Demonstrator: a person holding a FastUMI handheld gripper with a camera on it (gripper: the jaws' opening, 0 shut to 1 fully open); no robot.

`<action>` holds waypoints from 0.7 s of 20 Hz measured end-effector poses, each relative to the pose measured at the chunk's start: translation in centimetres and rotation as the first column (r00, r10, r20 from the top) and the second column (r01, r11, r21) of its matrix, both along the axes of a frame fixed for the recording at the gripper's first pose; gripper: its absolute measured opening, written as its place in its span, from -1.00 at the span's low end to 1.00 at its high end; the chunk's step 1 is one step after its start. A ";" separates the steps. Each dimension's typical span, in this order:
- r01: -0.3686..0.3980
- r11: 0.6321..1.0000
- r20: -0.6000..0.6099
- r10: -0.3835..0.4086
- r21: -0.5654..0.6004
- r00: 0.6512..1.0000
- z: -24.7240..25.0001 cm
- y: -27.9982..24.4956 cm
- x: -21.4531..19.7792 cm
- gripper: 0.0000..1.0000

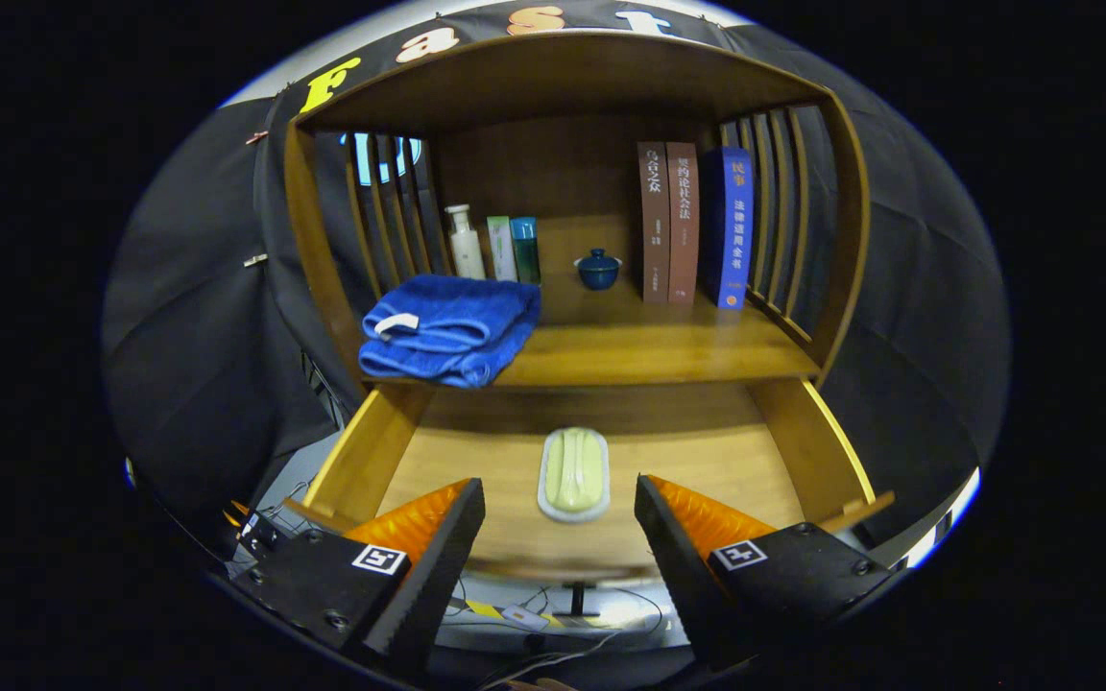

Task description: Pull open the drawer, take out the items inside it, and place them on the countertop above the cabinet.

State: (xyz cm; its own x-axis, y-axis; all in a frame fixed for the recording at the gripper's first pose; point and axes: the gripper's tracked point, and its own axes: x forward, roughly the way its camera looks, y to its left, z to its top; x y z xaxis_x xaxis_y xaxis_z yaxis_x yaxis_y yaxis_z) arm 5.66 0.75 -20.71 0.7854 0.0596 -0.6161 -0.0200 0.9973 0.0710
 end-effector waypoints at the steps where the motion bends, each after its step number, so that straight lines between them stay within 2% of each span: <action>1: 0.000 1.000 -0.020 0.001 0.003 1.000 -0.3 -0.1 1.6 0.99; 4: 0.005 1.000 -0.114 -0.004 0.003 0.993 -2.9 -0.2 5.5 0.99; 7: 0.002 1.000 -0.239 0.001 0.009 0.971 -6.7 0.1 7.6 0.99; 14: 0.016 0.999 -0.482 -0.034 -0.043 0.876 -13.3 -0.6 8.2 0.92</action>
